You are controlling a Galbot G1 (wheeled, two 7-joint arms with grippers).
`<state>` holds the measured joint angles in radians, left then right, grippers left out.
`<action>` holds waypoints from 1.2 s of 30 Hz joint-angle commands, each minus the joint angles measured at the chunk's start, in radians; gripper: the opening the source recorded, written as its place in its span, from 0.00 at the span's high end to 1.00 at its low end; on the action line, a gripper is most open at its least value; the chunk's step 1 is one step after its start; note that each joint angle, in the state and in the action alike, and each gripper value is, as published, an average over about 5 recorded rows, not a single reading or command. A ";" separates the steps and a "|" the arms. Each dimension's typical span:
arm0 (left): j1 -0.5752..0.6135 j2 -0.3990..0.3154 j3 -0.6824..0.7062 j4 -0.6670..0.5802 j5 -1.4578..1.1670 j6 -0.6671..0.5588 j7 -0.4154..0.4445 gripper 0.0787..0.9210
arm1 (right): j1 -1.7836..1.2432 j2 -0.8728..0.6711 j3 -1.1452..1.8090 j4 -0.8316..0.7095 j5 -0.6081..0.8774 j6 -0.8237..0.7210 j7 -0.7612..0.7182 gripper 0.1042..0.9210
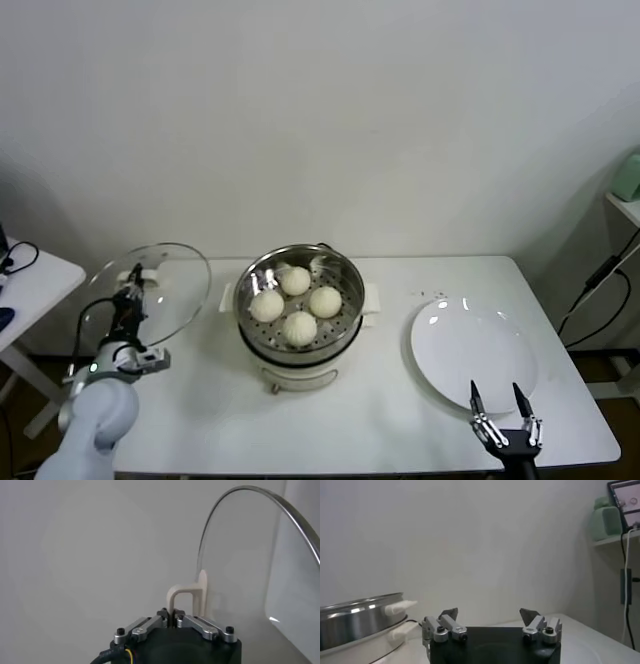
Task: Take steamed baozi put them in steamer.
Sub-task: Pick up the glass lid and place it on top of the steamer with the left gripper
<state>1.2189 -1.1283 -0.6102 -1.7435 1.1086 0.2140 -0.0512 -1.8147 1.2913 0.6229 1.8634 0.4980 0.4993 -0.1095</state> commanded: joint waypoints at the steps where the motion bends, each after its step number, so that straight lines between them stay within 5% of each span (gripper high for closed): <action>1: -0.007 0.080 0.089 -0.149 -0.126 0.138 0.096 0.93 | 0.000 0.001 0.000 0.000 -0.005 -0.006 0.001 0.12; 17: -0.123 0.066 0.392 -0.267 -0.011 0.343 0.180 0.93 | 0.003 0.003 0.002 -0.003 -0.028 -0.011 0.001 0.12; 36: -0.214 -0.129 0.587 -0.217 0.163 0.429 0.221 0.93 | -0.001 0.008 0.003 -0.005 -0.042 -0.011 0.002 0.12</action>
<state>1.0416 -1.1550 -0.1428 -1.9686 1.1783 0.5974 0.1472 -1.8166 1.2991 0.6261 1.8589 0.4587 0.4884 -0.1081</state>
